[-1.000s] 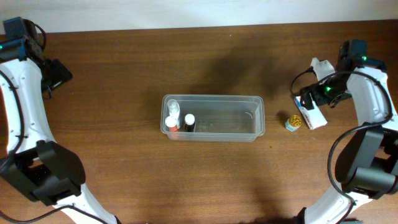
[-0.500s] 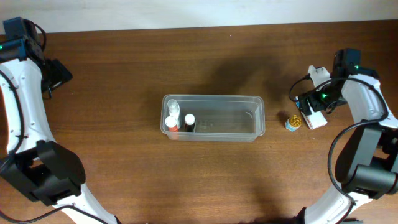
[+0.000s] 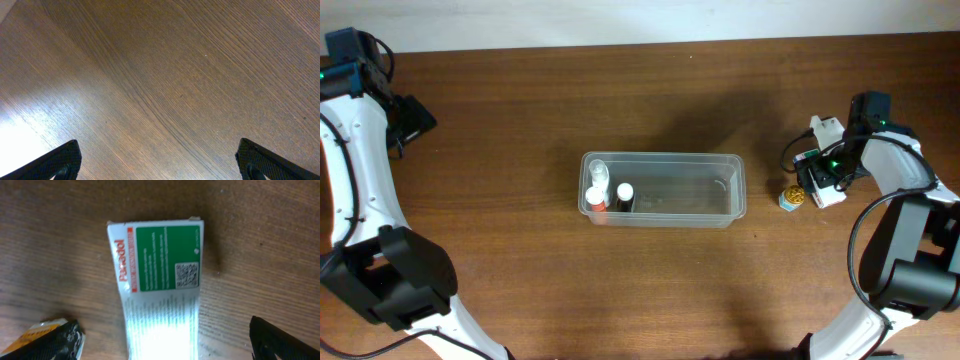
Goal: Pack container
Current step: 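Lower the right gripper and close it on the Panadol box, then lift the Panadol box and carry it over the container, then lower the Panadol box into the container's right half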
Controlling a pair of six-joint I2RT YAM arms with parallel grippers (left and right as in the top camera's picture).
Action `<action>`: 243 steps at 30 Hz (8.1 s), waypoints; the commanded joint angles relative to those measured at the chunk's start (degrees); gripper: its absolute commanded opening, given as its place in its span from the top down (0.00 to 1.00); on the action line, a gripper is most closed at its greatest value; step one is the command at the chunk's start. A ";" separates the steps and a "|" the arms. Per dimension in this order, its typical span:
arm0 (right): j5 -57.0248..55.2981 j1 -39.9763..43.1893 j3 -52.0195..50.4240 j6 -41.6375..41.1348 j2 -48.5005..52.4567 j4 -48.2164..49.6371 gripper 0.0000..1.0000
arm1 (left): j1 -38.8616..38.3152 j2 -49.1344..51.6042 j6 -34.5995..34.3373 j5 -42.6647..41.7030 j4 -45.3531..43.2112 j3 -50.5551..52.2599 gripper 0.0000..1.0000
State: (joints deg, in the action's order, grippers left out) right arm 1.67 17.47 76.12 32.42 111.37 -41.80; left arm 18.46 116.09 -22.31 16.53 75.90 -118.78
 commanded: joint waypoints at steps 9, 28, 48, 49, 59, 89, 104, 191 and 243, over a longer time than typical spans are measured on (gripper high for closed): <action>0.02 2.05 -0.42 0.15 3.91 0.72 0.02 | 0.20 0.37 0.07 0.39 0.02 -0.74 0.01; 7.80 2.05 -0.42 0.17 3.93 4.55 0.09 | 0.20 0.37 0.07 0.39 0.02 -0.74 0.01; 8.63 2.05 -0.70 0.17 4.31 2.12 0.35 | 0.20 0.37 0.07 0.39 0.02 -0.74 0.01; 8.61 2.05 -0.70 0.17 4.31 1.90 0.35 | 0.20 0.37 0.07 0.39 0.02 -0.74 0.01; 5.20 2.05 -0.70 0.17 4.31 -0.87 0.30 | 0.20 0.37 0.07 0.39 0.02 -0.74 0.01; 3.67 2.05 3.34 0.15 3.93 -1.16 0.71 | 0.20 0.37 0.07 0.39 0.02 -0.74 0.01; 12.20 -1.44 33.14 0.17 2.45 -24.39 0.75 | 0.20 0.37 0.07 0.39 0.02 -0.74 0.01; 12.07 -40.72 12.26 28.83 8.70 -9.31 0.60 | 0.20 0.37 0.07 0.39 0.02 -0.74 0.00; 11.58 -41.40 13.07 6.91 1.38 -6.80 0.33 | 0.09 0.37 0.07 0.37 0.02 -0.74 0.01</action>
State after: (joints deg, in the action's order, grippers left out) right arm 13.13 -23.53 88.79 45.89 117.84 -48.75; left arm 18.46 116.09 -22.31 16.53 75.90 -118.78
